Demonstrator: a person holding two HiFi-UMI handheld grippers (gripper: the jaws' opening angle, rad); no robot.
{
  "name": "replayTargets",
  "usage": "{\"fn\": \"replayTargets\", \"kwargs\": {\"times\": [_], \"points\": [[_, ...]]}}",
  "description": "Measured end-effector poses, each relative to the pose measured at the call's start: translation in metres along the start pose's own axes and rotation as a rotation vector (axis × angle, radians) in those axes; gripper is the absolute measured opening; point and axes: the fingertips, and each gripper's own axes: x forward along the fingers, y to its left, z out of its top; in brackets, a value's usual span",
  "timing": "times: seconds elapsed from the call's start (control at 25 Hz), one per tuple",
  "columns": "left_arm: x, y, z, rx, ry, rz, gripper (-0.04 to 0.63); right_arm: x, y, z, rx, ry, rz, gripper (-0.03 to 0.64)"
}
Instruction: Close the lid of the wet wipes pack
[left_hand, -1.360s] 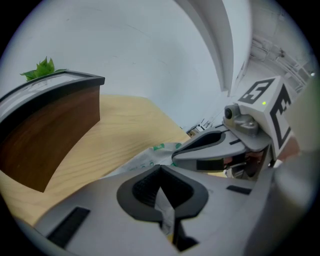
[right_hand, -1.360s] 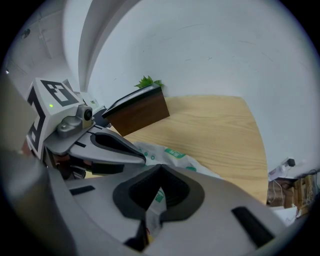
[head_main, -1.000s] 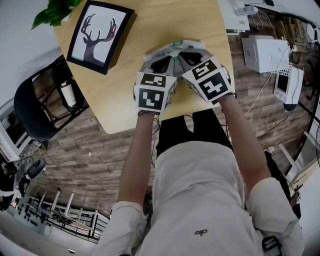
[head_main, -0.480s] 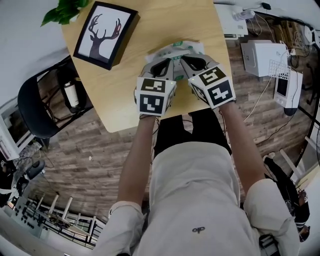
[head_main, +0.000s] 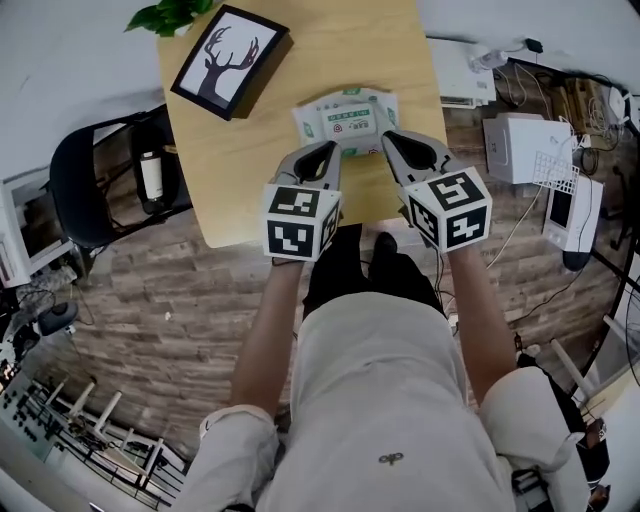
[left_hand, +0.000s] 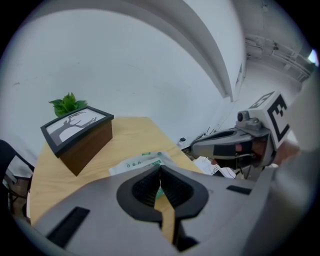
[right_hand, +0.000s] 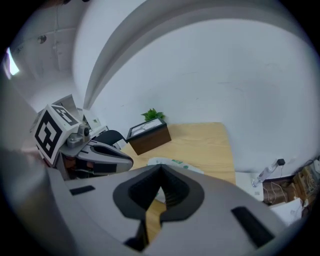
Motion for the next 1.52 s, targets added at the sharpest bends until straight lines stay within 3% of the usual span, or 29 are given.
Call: {"fn": "replayTargets", "kwargs": {"times": [0.64, 0.96, 1.2, 1.52], "points": [[-0.119, -0.135, -0.062, -0.005, -0.159, 0.132, 0.008, -0.175, 0.060, -0.073, -0.127, -0.158, 0.074, -0.003], [-0.179, -0.209, -0.075, 0.079, -0.298, 0.115, 0.008, -0.246, 0.096, -0.095, -0.192, -0.217, 0.095, -0.003], [-0.219, -0.241, -0.076, 0.113, -0.377, 0.112, 0.008, -0.282, 0.115, -0.100, -0.209, -0.269, 0.096, -0.003], [-0.269, -0.260, -0.062, 0.173, -0.475, 0.090, 0.008, -0.321, 0.142, -0.075, -0.239, -0.364, 0.092, -0.003]]}}
